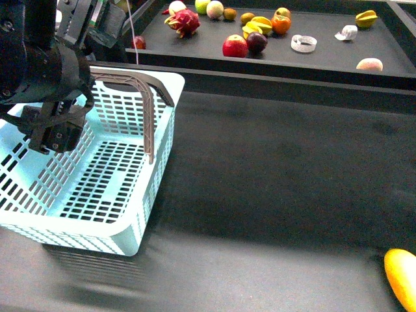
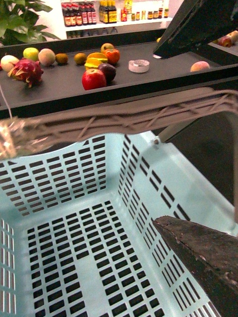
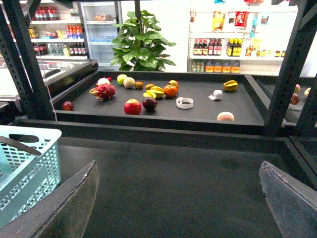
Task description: Pick mango with right arm and hold basket with left
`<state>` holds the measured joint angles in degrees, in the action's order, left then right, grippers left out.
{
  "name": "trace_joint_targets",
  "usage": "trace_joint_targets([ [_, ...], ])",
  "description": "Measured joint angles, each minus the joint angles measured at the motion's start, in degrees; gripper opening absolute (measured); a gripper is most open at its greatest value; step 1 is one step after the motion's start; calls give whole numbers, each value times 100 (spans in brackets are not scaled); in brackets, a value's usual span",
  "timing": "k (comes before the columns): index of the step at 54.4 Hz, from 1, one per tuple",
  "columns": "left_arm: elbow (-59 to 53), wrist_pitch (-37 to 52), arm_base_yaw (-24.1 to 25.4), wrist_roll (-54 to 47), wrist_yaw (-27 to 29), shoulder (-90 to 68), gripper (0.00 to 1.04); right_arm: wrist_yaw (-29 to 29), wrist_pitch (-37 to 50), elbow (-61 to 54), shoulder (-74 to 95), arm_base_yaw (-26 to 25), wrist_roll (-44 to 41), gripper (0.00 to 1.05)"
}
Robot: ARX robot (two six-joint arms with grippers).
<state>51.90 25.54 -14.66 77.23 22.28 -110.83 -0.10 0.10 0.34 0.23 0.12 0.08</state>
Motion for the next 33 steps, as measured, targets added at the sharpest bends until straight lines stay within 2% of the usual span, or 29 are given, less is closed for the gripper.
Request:
trace_joint_targets([
  [9,638,68,470,177,-236,-721,97,2,0,0,0,0,0,96],
  [26,1563,-46,833,107,-474,-1202,96,2,0,0,0,0,0,96],
  [33,1670,-85,859,92,-542,-1298,66,0,0,0,0,0,0,96],
])
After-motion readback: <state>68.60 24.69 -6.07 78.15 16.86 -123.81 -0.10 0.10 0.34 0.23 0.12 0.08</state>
